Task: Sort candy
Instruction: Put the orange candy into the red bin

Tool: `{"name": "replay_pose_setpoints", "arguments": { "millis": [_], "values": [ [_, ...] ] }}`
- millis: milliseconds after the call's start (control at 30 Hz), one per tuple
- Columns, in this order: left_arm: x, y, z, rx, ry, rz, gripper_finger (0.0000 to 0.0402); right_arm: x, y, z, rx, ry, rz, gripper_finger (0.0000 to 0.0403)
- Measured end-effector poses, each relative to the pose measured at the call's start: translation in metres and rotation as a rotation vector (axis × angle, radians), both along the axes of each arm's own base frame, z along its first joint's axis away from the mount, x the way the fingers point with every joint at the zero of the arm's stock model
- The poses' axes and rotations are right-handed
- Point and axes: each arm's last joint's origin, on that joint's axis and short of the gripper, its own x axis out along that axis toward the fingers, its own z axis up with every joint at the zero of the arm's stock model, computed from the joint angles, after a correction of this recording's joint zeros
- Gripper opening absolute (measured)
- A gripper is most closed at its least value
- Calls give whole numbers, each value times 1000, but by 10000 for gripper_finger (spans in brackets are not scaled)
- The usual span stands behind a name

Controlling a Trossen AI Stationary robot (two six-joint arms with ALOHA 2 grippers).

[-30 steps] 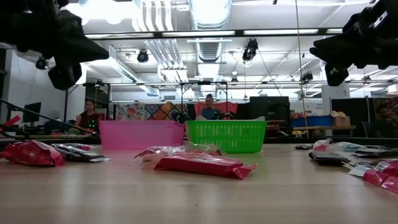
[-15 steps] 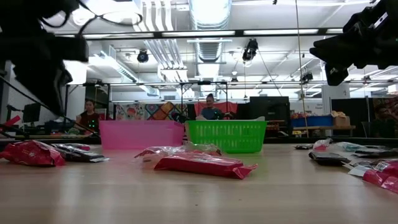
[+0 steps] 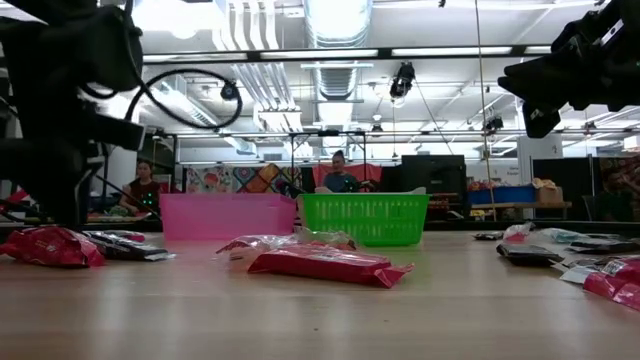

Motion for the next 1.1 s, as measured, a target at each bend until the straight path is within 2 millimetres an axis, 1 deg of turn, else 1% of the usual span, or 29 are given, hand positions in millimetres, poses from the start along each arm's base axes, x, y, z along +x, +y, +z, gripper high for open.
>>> {"name": "replay_pose_setpoints", "arguments": {
  "millis": [167,267,367,467,500,567,700,867,1000,1100],
  "values": [
    [2,-1,-13,9,31,25,126,0,0,0,0,0,0,70],
    [5,-2,-18,10,33,20,110,0,0,0,0,0,0,70],
    [8,-2,-19,10,37,14,75,0,0,0,0,0,0,70],
    [9,-3,-17,7,29,14,22,0,0,0,0,0,0,70],
    [10,-3,-16,4,21,15,12,0,0,0,0,0,1,70],
    [12,-4,-11,-19,-5,10,8,0,0,0,0,0,0,70],
    [17,-6,6,-61,-66,-16,1,0,0,0,21,0,2,70],
    [27,-8,41,-84,-215,-75,0,0,0,0,36,-1,4,70],
    [37,-3,75,0,-395,-116,0,0,0,1,37,-7,3,70],
    [44,8,98,68,-515,-145,0,0,0,1,48,-7,3,70]
  ]
}}
